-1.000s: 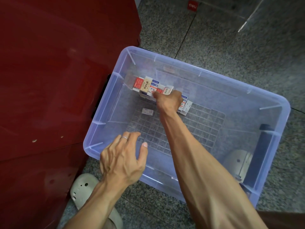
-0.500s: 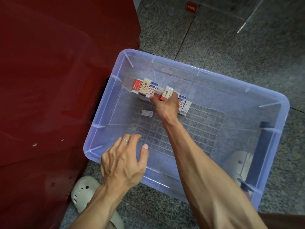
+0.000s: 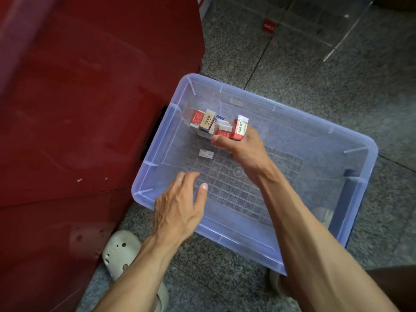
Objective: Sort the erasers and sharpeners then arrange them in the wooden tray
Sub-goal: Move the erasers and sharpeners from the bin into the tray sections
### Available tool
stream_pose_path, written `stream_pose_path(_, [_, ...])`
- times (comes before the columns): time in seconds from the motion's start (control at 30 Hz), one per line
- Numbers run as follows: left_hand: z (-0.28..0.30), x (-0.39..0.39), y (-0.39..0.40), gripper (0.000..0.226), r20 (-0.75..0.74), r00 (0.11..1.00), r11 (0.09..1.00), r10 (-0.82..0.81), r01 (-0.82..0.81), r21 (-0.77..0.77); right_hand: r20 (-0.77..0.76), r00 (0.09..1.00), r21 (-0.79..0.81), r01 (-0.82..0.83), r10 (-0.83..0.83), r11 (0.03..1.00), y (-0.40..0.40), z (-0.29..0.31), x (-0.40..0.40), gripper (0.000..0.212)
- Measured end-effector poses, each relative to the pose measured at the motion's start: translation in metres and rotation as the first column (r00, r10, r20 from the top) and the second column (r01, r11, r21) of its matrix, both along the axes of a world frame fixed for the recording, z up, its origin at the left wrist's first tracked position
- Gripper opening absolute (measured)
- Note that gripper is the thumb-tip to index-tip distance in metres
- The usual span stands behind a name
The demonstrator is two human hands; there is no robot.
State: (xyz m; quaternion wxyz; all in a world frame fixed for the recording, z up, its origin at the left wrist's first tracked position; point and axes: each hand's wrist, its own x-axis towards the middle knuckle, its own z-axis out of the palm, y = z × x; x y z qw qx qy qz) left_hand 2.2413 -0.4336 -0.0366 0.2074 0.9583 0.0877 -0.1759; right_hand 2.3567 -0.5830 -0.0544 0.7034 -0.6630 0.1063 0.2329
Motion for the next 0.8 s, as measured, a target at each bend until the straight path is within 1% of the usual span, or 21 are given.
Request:
stream_pose_path(0.07, [0.011, 0.001, -0.001, 0.045, 0.028, 0.995, 0.99, 0.094, -0.091, -0.105, -0.008, 0.999, 0.02, -0.045, 0.045, 0.999, -0.001, 0.019, -0.004, 0.018])
stream_pose_path(0.2, [0.038, 0.003, -0.005, 0.035, 0.118, 0.957, 0.936, 0.266, -0.228, -0.267, -0.02, 0.99, 0.061, -0.137, 0.138, 0.989, 0.003, 0.049, -0.013, 0.021])
stream_pose_path(0.27, [0.055, 0.005, -0.005, 0.034, 0.154, 0.919, 0.882, 0.362, -0.284, -0.377, -0.009, 0.981, 0.076, -0.19, 0.192, 0.979, 0.007, 0.064, -0.018, 0.034])
stream_pose_path(0.33, [0.076, 0.006, -0.003, 0.036, 0.121, 0.894, 0.793, 0.432, -0.311, -0.524, 0.029, 0.976, 0.125, -0.218, 0.216, 0.968, 0.01, 0.082, -0.027, 0.048])
stream_pose_path(0.4, [0.1, 0.002, -0.002, 0.038, 0.073, 0.89, 0.688, 0.45, -0.294, -0.663, 0.054, 0.972, 0.196, -0.236, 0.23, 0.952, 0.011, 0.099, -0.038, 0.056])
stream_pose_path(0.43, [0.112, -0.001, -0.001, 0.04, 0.063, 0.89, 0.644, 0.452, -0.277, -0.713, 0.057, 0.97, 0.238, -0.243, 0.237, 0.94, 0.012, 0.109, -0.044, 0.056])
stream_pose_path(0.47, [0.124, -0.005, 0.0, 0.039, 0.074, 0.888, 0.62, 0.453, -0.254, -0.742, 0.063, 0.967, 0.287, -0.253, 0.245, 0.924, 0.012, 0.12, -0.051, 0.052])
stream_pose_path(0.53, [0.146, -0.014, 0.001, 0.038, 0.138, 0.879, 0.603, 0.456, -0.191, -0.774, 0.074, 0.963, 0.374, -0.267, 0.258, 0.888, 0.014, 0.141, -0.062, 0.039])
stream_pose_path(0.6, [0.166, -0.024, 0.003, 0.038, 0.184, 0.862, 0.58, 0.473, -0.147, -0.801, 0.099, 0.96, 0.417, -0.279, 0.262, 0.865, 0.016, 0.161, -0.072, 0.029])
stream_pose_path(0.67, [0.184, -0.034, 0.006, 0.039, 0.187, 0.85, 0.536, 0.492, -0.126, -0.835, 0.126, 0.953, 0.436, -0.301, 0.274, 0.848, 0.018, 0.179, -0.081, 0.032])
stream_pose_path(0.73, [0.201, -0.044, 0.011, 0.038, 0.2, 0.841, 0.508, 0.503, -0.101, -0.855, 0.15, 0.945, 0.434, -0.327, 0.291, 0.84, 0.02, 0.197, -0.088, 0.046])
stream_pose_path(0.77, [0.207, -0.049, 0.015, 0.037, 0.211, 0.836, 0.498, 0.506, -0.083, -0.863, 0.158, 0.94, 0.434, -0.341, 0.302, 0.834, 0.023, 0.205, -0.091, 0.047])
stream_pose_path(0.8, [0.214, -0.054, 0.018, 0.035, 0.222, 0.829, 0.484, 0.513, -0.066, -0.872, 0.176, 0.933, 0.435, -0.359, 0.312, 0.826, 0.026, 0.215, -0.095, 0.04])
